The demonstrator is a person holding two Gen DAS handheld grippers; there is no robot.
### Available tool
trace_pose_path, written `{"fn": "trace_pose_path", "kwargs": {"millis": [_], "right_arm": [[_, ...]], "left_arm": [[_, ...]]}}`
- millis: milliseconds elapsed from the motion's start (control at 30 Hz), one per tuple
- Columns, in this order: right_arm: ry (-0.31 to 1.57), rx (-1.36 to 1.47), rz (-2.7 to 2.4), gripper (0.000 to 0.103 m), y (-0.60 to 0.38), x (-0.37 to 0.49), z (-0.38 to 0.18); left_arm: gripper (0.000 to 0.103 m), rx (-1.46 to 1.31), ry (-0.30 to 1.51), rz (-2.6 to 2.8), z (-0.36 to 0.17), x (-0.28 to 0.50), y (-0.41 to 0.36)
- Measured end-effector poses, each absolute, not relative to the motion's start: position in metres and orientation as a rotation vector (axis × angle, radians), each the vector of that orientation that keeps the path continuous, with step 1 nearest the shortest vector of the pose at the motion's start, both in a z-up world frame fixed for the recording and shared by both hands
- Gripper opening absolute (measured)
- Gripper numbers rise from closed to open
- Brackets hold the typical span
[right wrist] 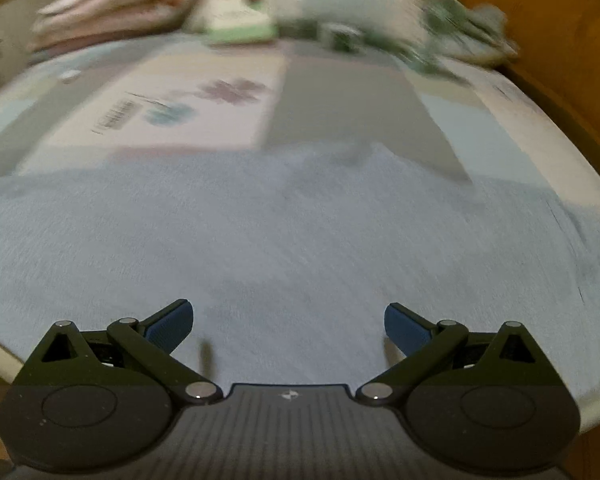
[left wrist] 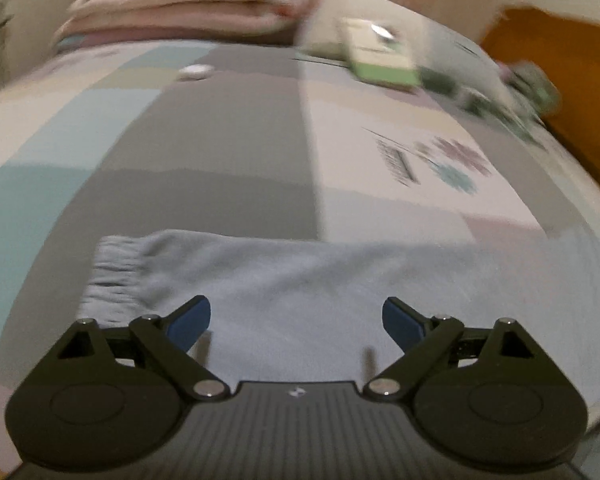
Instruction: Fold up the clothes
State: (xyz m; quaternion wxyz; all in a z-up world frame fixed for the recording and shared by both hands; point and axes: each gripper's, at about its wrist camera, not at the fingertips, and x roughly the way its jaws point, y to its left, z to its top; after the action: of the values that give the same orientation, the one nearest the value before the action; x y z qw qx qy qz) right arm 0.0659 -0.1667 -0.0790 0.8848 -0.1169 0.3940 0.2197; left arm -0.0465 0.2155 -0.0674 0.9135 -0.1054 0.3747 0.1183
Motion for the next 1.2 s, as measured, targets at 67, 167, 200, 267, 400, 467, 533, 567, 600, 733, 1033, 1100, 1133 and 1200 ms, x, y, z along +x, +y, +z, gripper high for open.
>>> {"fn": "trace_pose_path", "kwargs": {"millis": [67,167,200,267,400,467,533,567,600,733,1033,1100,1133,1200], "right_arm": [[0.795,-0.301,0.544,0.103,-0.137,0.064,-0.069],[0.774,-0.384,0.685,0.103,-0.087,0.058,-0.071],[0.769,-0.407,0.729,0.103,-0.072,0.056,-0.074],[0.757,-0.451,0.817,0.103,-0.042,0.050,-0.080],[0.782,-0.443,0.892,0.103,-0.004,0.051,-0.100],[0.804,-0.451,0.903,0.103,0.001,0.049,-0.110],[0.822,-0.465,0.910,0.103,-0.001,0.045,-0.117],[0.823,-0.472,0.917,0.103,-0.006,0.040,-0.117],[0.823,-0.479,0.923,0.103,-0.010,0.034,-0.116],[0.827,-0.524,0.952,0.103,-0.024,0.017,-0.112],[0.822,-0.466,0.846,0.103,-0.054,0.027,-0.104],[0.832,-0.442,0.818,0.103,-0.061,0.030,-0.108],[0.837,-0.430,0.804,0.103,-0.065,0.032,-0.110],[0.846,-0.406,0.776,0.103,-0.072,0.036,-0.113]], "left_arm": [[0.093,-0.109,0.794,0.240,-0.072,-0.046,0.196],[0.093,-0.008,0.840,0.261,-0.082,-0.051,0.184],[0.093,0.000,0.850,0.266,-0.085,-0.055,0.183],[0.095,-0.032,0.846,0.259,-0.087,-0.064,0.186],[0.096,-0.061,0.847,0.254,-0.090,-0.074,0.191],[0.097,-0.068,0.846,0.253,-0.091,-0.076,0.192],[0.097,-0.075,0.845,0.252,-0.091,-0.076,0.193],[0.098,-0.077,0.844,0.252,-0.092,-0.076,0.193],[0.098,-0.077,0.845,0.252,-0.092,-0.076,0.193],[0.098,-0.048,0.852,0.271,-0.087,-0.071,0.187],[0.098,0.125,0.818,0.137,-0.080,-0.058,0.133],[0.098,0.136,0.845,0.123,-0.085,-0.058,0.129],[0.098,0.133,0.850,0.121,-0.087,-0.062,0.129],[0.098,0.104,0.865,0.114,-0.088,-0.069,0.132]]}}
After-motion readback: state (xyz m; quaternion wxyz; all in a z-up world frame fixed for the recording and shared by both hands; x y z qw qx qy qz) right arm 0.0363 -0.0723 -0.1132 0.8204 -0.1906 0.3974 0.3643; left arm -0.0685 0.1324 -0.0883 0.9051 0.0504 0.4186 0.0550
